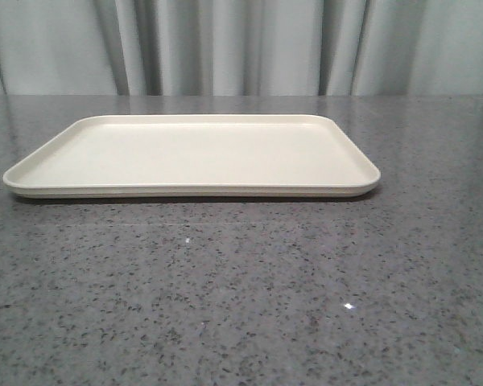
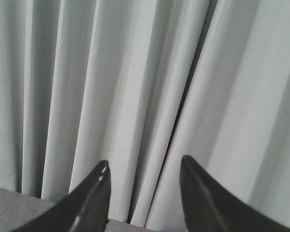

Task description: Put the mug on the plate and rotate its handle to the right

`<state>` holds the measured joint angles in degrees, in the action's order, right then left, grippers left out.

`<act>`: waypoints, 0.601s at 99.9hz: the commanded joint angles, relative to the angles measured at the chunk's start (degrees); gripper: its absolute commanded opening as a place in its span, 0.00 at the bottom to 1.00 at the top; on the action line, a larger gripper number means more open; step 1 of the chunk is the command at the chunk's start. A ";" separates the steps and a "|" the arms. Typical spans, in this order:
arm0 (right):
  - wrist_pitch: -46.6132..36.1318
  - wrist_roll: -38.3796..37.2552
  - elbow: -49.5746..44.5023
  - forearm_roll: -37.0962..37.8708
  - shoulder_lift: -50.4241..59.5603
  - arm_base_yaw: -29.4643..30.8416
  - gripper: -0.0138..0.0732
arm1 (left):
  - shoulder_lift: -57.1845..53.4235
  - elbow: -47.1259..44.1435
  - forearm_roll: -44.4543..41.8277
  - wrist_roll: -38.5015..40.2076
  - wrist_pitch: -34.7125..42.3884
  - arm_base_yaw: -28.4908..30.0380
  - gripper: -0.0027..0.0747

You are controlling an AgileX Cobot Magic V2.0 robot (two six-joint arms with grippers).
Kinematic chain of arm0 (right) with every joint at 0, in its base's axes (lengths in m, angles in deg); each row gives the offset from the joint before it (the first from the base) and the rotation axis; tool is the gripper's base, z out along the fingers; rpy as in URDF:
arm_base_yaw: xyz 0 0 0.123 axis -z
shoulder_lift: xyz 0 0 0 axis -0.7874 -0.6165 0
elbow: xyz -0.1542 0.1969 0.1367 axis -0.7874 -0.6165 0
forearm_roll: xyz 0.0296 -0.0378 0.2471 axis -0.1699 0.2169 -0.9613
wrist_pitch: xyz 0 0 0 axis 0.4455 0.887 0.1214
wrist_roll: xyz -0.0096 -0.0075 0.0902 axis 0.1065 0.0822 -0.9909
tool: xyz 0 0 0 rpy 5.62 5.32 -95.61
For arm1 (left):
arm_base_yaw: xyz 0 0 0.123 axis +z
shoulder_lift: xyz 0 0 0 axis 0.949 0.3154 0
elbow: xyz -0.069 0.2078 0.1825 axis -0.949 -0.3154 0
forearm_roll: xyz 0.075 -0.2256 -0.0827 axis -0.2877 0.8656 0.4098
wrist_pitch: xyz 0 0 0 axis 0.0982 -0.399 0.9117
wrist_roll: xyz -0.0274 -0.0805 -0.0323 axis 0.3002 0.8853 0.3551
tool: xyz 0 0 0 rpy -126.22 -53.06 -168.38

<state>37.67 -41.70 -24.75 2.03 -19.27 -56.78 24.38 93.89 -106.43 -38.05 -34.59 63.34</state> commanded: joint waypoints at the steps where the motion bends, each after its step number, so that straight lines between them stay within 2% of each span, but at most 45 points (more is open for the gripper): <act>1: -1.93 0.43 2.98 0.33 -2.09 0.02 0.57 | 2.54 3.14 -1.77 -2.10 -3.38 0.03 0.55; 23: 1.54 0.43 3.01 0.33 -4.77 0.02 0.57 | 5.21 0.85 -0.30 -2.21 -3.39 0.13 0.55; 60: 2.51 0.43 3.01 0.33 -5.42 0.02 0.57 | 4.07 -17.09 1.92 -2.48 -3.39 0.13 0.55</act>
<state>44.13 -41.70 -23.50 2.37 -24.68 -56.78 29.67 79.47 -104.41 -40.52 -38.65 63.34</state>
